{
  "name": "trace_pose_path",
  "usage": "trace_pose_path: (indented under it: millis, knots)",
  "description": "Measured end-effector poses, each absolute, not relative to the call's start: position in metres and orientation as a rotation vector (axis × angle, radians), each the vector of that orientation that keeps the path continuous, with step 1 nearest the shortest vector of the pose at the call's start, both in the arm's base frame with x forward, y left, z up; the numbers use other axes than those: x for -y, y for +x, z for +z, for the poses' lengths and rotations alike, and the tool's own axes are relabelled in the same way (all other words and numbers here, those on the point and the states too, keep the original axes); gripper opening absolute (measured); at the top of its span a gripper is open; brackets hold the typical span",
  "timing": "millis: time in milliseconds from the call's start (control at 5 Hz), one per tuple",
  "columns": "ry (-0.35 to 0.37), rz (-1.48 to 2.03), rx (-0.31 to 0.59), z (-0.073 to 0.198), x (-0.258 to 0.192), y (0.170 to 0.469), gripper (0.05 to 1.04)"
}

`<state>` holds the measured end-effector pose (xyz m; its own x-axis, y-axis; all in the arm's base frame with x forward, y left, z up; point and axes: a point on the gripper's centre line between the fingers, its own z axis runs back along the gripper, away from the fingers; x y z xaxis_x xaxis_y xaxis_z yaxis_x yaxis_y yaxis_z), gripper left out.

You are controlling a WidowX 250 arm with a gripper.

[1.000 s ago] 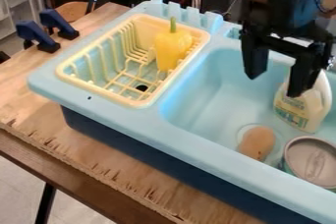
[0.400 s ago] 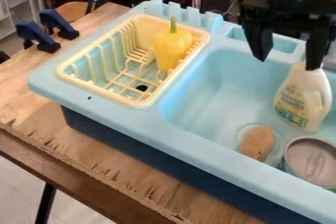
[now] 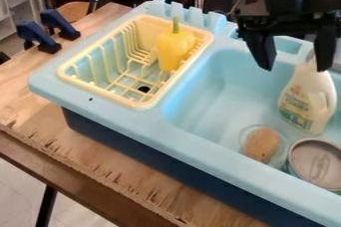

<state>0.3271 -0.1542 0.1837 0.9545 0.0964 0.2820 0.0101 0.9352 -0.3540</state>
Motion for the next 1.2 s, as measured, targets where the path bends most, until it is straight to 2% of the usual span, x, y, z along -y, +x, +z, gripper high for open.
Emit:
trace_pose_path:
  millis: [200, 400, 600, 800, 1200]
  knots:
    - [-0.335, -0.002, 0.265, 0.178, 0.159, 0.333, 1.002]
    - [-0.232, -0.208, 0.194, 0.178, 0.165, 0.349, 1.002]
    - [-0.144, -0.342, 0.179, 0.180, 0.169, 0.358, 1.002]
    - [-0.121, -0.385, 0.170, 0.178, 0.174, 0.354, 1.002]
    - [-0.118, -0.387, 0.155, 0.175, 0.172, 0.355, 1.002]
